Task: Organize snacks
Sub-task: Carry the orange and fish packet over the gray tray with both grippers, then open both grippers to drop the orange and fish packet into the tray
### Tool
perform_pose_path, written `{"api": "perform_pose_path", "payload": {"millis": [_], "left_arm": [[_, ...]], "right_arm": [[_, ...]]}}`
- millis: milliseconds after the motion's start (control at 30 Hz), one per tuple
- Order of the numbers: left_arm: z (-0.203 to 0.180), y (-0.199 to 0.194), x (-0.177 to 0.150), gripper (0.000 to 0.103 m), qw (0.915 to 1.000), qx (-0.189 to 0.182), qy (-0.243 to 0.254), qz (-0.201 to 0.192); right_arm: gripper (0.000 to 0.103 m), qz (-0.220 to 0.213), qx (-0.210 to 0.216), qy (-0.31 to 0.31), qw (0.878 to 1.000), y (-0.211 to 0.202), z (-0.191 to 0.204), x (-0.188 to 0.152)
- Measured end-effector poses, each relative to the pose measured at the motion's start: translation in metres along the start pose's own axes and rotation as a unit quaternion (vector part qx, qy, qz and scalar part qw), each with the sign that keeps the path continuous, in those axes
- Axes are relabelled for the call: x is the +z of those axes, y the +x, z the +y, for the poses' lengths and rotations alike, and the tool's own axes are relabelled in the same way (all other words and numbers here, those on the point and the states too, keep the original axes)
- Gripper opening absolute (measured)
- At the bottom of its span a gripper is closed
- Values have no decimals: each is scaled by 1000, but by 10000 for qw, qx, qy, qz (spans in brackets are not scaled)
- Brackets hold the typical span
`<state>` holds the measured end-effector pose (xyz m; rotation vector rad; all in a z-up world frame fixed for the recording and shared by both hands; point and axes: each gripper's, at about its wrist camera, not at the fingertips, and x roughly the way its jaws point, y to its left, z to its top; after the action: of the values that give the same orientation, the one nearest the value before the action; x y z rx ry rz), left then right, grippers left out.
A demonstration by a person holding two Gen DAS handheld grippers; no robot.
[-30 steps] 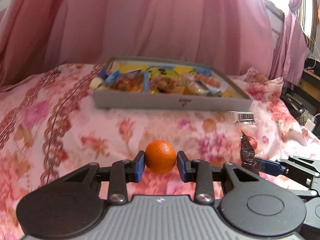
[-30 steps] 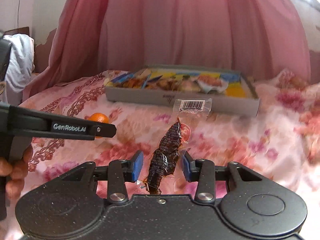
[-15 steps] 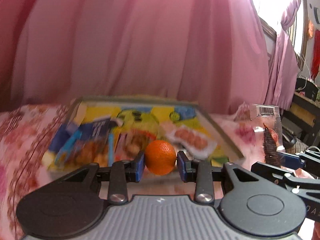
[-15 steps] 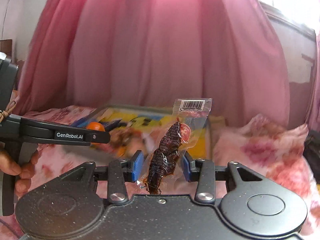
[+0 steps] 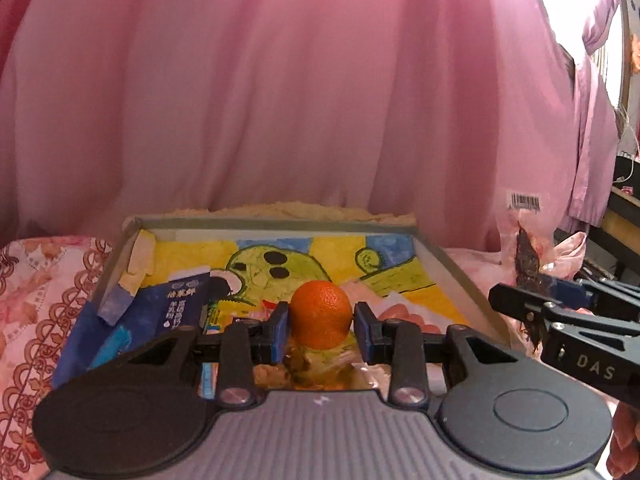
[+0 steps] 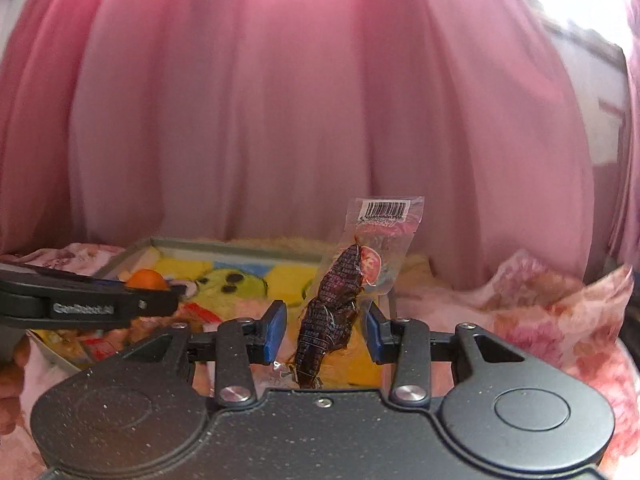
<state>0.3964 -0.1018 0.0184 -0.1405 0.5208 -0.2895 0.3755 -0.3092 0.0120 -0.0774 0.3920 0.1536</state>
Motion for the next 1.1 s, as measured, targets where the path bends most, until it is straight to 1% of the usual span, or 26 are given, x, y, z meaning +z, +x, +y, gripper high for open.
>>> {"api": "perform_pose_path", "payload": {"millis": [233, 267, 300, 500, 633, 733, 767, 800, 867, 900, 1000, 1100], "left_arm": [[3, 19, -8, 38, 9998, 47, -59, 201], [4, 21, -9, 38, 9998, 44, -80, 203], [4, 22, -9, 38, 9997, 42, -94, 206], [5, 28, -8, 38, 9997, 79, -126, 187], [5, 29, -7, 39, 9997, 141, -126, 185], [3, 30, -6, 40, 9996, 161, -128, 216], [3, 30, -6, 43, 9995, 179, -126, 214], [2, 29, -6, 44, 9995, 193, -125, 203], [1, 28, -5, 52, 9995, 209, -139, 179], [0, 27, -4, 53, 9995, 226, -148, 165], [-2, 24, -2, 59, 9995, 258, -153, 134], [-5, 20, 0, 71, 9994, 301, -149, 84]], "right_arm": [[43, 246, 8, -58, 9997, 15, -1, -21], [41, 239, 6, -58, 9997, 15, -1, -22], [37, 241, 7, -74, 9997, 17, 0, -22], [38, 284, 32, -68, 9996, 21, 1, -27], [42, 287, -1, -35, 9996, 22, 0, -29], [54, 269, -78, -6, 9996, 21, -1, -29], [63, 252, -103, 17, 9996, 21, -2, -28], [67, 238, -120, 33, 9996, 20, -2, -28], [69, 215, -170, 58, 9996, 18, -4, -27], [72, 214, -181, 76, 9996, 16, -5, -26], [75, 187, -222, 141, 9995, 12, -8, -25], [79, 179, -247, 174, 9994, 8, -9, -24]]}}
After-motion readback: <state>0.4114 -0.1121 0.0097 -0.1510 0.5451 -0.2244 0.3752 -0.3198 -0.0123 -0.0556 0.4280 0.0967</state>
